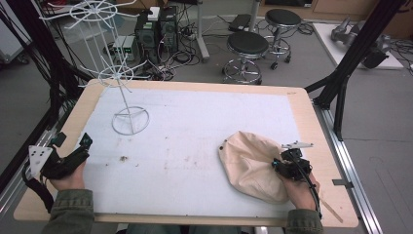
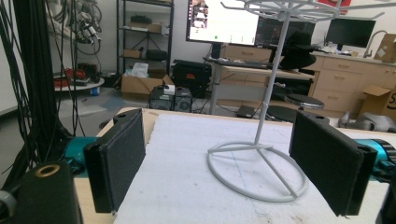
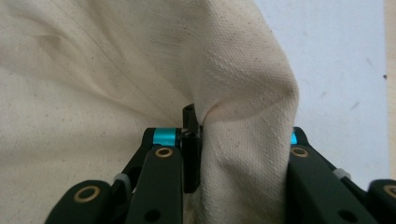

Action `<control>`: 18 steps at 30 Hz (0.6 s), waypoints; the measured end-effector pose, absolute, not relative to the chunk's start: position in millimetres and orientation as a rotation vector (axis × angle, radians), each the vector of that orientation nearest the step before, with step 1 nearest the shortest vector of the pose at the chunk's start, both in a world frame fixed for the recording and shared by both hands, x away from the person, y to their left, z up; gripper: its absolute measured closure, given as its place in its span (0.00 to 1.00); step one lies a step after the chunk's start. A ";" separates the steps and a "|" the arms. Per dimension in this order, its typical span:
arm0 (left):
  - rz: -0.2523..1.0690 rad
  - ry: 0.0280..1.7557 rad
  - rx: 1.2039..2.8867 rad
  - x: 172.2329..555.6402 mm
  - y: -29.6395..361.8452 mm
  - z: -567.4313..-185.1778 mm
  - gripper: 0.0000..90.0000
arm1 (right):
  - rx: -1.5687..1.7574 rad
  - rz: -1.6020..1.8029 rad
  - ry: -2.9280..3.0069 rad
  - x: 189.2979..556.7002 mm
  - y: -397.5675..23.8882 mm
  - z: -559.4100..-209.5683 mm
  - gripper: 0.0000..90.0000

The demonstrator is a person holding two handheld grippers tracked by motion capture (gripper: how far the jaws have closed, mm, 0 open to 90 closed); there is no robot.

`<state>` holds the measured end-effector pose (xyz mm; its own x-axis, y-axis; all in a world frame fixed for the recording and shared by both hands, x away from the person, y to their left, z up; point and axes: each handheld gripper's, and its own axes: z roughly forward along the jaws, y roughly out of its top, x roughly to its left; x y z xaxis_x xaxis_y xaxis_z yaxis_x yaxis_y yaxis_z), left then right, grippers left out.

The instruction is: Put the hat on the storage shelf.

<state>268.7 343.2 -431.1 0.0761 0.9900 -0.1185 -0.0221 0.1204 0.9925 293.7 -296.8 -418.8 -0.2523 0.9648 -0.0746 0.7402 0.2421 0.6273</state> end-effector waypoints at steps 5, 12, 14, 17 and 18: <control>1.078 1.188 1.137 270.0 342.6 -431.4 0.21 | 1.557 0.702 2.044 291.4 -300.0 -418.9 0.82; 1.072 1.187 1.140 270.7 341.9 -431.4 0.21 | 1.562 0.720 2.025 289.5 -302.0 -418.1 0.84; 1.072 1.186 1.140 270.6 341.8 -431.3 0.21 | 1.560 0.735 2.001 288.0 -303.3 -417.7 0.85; 1.068 1.185 1.139 270.7 341.9 -431.3 0.21 | 1.563 0.762 1.985 287.3 -305.6 -417.2 0.85; 1.067 1.185 1.138 270.7 341.8 -431.3 0.21 | 1.563 0.762 1.985 287.3 -305.6 -417.2 0.85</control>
